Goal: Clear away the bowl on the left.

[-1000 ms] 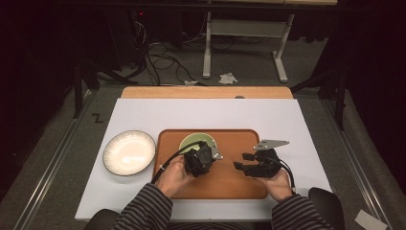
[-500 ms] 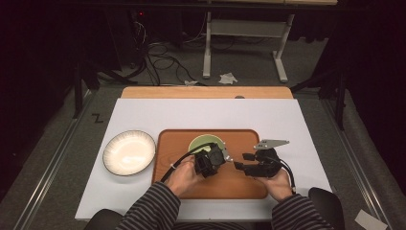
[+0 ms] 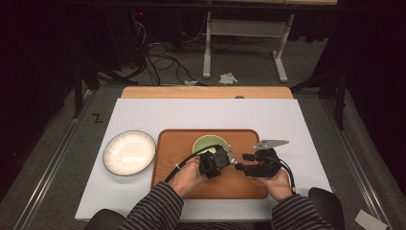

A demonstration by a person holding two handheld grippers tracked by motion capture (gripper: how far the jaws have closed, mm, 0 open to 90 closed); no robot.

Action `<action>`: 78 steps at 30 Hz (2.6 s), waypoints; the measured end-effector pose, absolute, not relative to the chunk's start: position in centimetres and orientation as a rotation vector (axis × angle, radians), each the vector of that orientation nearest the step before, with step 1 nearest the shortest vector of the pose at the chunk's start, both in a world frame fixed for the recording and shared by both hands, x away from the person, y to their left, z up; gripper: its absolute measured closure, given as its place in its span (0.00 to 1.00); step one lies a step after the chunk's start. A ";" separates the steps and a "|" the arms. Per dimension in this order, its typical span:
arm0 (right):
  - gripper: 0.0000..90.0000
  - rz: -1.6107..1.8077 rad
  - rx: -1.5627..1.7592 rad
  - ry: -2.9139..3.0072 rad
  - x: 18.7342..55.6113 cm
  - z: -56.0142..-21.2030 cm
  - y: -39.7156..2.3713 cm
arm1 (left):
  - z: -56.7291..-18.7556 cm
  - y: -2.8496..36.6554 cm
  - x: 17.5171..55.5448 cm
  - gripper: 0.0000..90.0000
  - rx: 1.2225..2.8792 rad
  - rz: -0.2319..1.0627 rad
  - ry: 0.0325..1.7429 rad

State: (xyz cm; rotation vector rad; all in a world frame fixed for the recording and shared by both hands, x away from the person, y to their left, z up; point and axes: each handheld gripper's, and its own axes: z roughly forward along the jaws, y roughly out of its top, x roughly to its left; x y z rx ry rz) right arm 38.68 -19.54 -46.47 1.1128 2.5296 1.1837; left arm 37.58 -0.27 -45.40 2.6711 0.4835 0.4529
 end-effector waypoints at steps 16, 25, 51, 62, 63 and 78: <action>0.52 1.177 1.122 2.536 38.7 -46.5 -19.5 | -45.8 -0.6 37.1 0.65 2.678 0.510 0.491; 0.52 1.182 1.111 2.535 38.7 -46.6 -19.5 | -44.9 0.0 37.1 0.52 2.617 0.504 0.536; 0.52 1.172 1.117 2.546 38.7 -46.6 -19.3 | -41.9 3.9 37.2 0.46 2.434 0.427 0.661; 0.52 1.170 1.111 2.546 38.7 -46.6 -19.4 | -41.6 5.1 37.2 0.45 2.401 0.420 0.698; 0.52 1.170 1.112 2.546 38.7 -46.6 -19.4 | -41.6 5.2 37.2 0.45 2.400 0.420 0.698; 0.52 1.168 1.114 2.549 38.6 -46.7 -19.2 | -41.3 7.3 36.8 0.45 2.354 0.410 0.744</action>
